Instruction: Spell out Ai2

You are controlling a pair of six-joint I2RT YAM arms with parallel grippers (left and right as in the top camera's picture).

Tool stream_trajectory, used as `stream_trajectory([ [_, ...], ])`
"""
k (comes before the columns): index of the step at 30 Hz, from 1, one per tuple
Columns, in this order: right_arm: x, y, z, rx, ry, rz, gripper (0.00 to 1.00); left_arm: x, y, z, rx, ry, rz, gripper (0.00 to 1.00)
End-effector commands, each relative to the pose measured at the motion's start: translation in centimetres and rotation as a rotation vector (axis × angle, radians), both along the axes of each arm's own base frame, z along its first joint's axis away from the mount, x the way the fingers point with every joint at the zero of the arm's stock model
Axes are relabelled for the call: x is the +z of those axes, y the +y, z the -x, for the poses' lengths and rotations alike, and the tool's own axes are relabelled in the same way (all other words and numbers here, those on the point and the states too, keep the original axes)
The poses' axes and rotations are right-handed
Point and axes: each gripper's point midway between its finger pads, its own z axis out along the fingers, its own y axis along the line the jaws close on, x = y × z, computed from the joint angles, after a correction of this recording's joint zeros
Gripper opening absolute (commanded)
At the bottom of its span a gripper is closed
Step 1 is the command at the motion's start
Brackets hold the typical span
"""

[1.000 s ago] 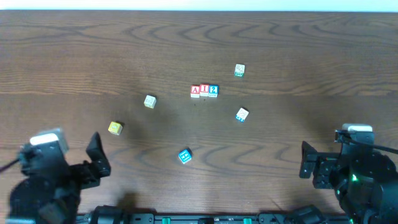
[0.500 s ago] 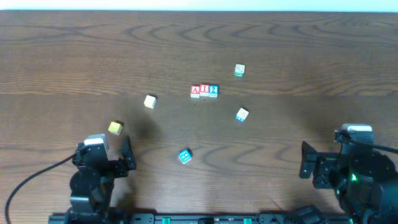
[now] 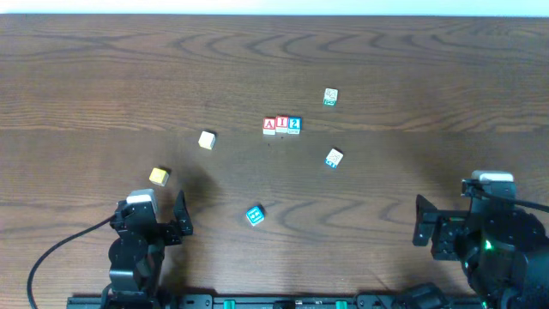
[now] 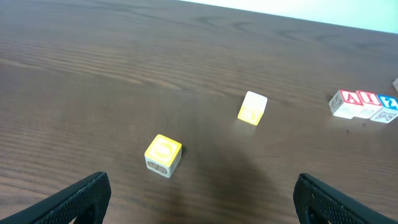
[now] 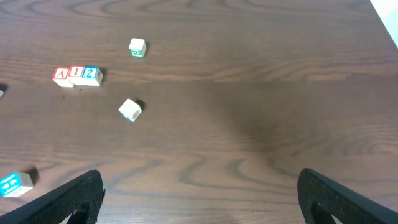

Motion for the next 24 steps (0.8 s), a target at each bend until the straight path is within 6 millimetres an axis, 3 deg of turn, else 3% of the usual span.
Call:
stream_trajectory([
  [1, 0.06, -0.09, 0.08, -0.006, -0.005, 0.000, 0.99, -0.83, 0.20, -0.06, 0.003, 0.010, -0.020, 0.95],
  [24, 0.06, -0.09, 0.08, -0.006, -0.005, -0.001, 0.99, -0.91, 0.21, -0.08, 0.001, 0.011, -0.028, 0.96],
])
